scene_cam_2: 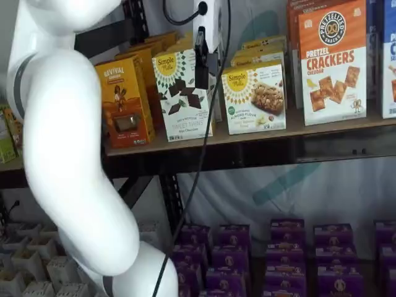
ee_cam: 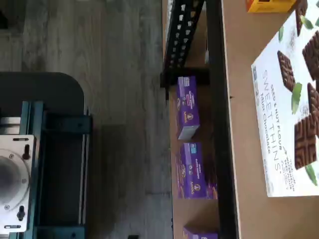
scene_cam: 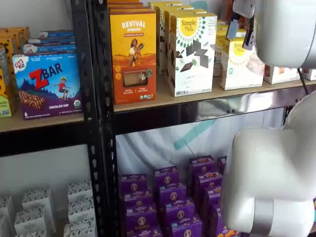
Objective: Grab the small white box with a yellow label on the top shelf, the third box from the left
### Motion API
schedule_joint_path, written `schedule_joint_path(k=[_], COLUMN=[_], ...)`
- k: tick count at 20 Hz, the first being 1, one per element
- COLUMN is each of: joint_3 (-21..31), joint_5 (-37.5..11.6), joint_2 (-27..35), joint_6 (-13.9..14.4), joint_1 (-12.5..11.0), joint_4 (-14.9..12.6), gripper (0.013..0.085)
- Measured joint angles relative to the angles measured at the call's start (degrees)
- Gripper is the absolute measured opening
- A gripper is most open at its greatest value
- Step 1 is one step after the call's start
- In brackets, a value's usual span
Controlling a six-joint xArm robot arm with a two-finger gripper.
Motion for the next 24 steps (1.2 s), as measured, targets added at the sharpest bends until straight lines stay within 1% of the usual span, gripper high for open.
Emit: schedule_joint_path(k=[1, 2, 3, 6, 8, 10, 12, 15, 17, 19, 24], joint_3=[-0.51, -1.33, -1.65, -1.64, -1.09, -0.10, 1.77, 4.04, 4.98, 5.42, 5.87], joint_5=[0.53, 1.38, 1.73, 1.65, 0.90, -0.65, -3.98, -9.14, -12.08, -14.38, -18.72], joint_2=[0.35, 0.88, 1.11, 1.08, 0.71, 0.07, -1.15, -2.17, -2.20, -1.71, 0.21], joint_6=[0.11, 0.28, 0.33, 0.26, 0.05, -0.34, -0.92, -1.92, -2.57, -3.04, -3.69], joint_1=[0.44, 1.18, 1.43, 1.33, 0.72, -0.53, -1.80, -2.93, -3.39, -3.46, -2.41], joint_4=[-0.97, -2.53, -3.20, -3.29, -2.16, 0.36, 2.94, 5.24, 6.28, 6.59, 4.93], gripper=[0.0850, 0.0850, 0.0850, 0.0850, 0.0850, 0.0850, 0.0850, 0.0850, 0.0850, 0.0850, 0.0850])
